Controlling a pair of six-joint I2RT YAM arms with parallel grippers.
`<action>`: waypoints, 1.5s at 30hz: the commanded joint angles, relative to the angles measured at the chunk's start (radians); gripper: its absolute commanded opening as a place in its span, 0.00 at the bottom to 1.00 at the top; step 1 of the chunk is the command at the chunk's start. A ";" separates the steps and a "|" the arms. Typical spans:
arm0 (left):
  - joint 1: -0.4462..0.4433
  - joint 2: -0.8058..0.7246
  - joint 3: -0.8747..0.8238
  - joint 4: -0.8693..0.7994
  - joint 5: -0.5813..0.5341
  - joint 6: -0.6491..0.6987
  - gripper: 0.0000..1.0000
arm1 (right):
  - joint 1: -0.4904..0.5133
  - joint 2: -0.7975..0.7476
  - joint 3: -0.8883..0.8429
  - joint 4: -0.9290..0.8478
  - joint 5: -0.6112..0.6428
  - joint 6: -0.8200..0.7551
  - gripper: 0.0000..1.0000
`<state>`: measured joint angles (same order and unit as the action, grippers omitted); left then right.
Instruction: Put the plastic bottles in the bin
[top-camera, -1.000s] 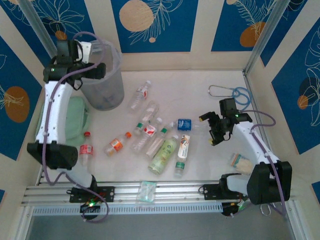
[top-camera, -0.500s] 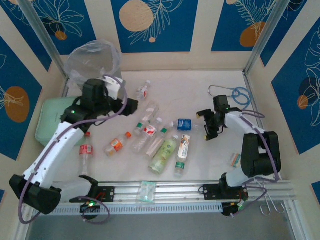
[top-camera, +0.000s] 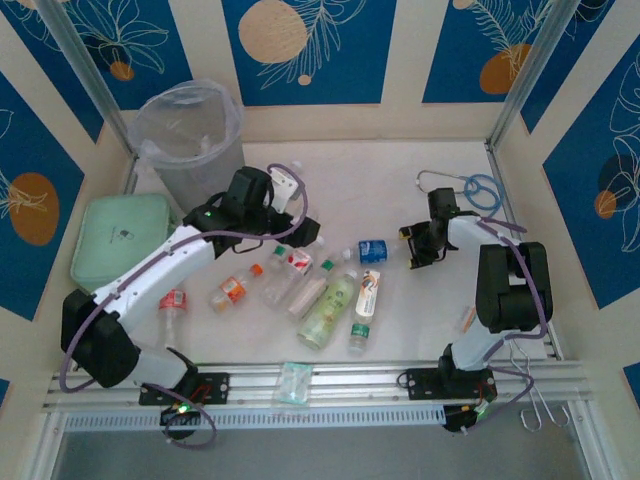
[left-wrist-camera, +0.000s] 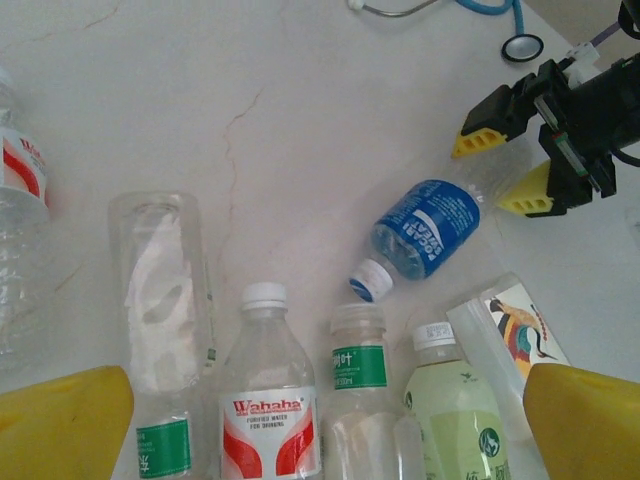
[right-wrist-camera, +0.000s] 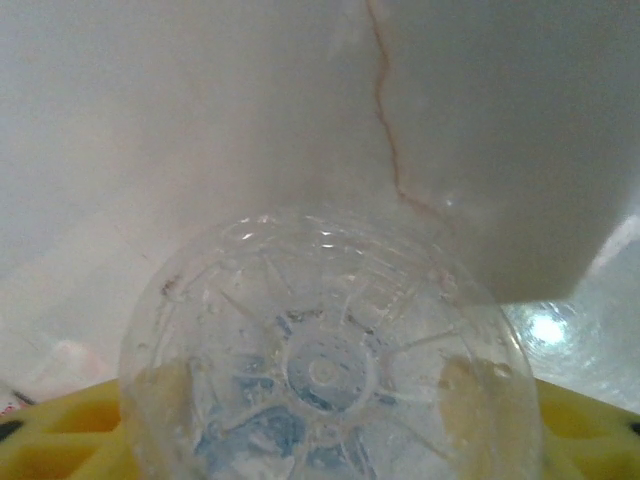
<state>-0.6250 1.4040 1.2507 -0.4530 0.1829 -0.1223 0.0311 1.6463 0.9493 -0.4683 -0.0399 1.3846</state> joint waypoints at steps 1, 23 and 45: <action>-0.013 -0.001 0.043 0.013 -0.011 0.020 1.00 | -0.015 -0.005 0.027 -0.006 -0.004 -0.004 0.53; -0.071 0.147 0.204 0.110 0.418 0.000 0.97 | 0.017 -0.316 0.230 -0.202 -0.421 -0.963 0.19; -0.181 0.280 0.176 0.225 0.336 -0.027 0.96 | 0.198 -0.322 0.312 -0.161 -0.476 -0.930 0.19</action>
<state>-0.7971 1.6547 1.4334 -0.3107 0.5194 -0.1421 0.1993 1.3319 1.2377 -0.6403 -0.4339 0.4374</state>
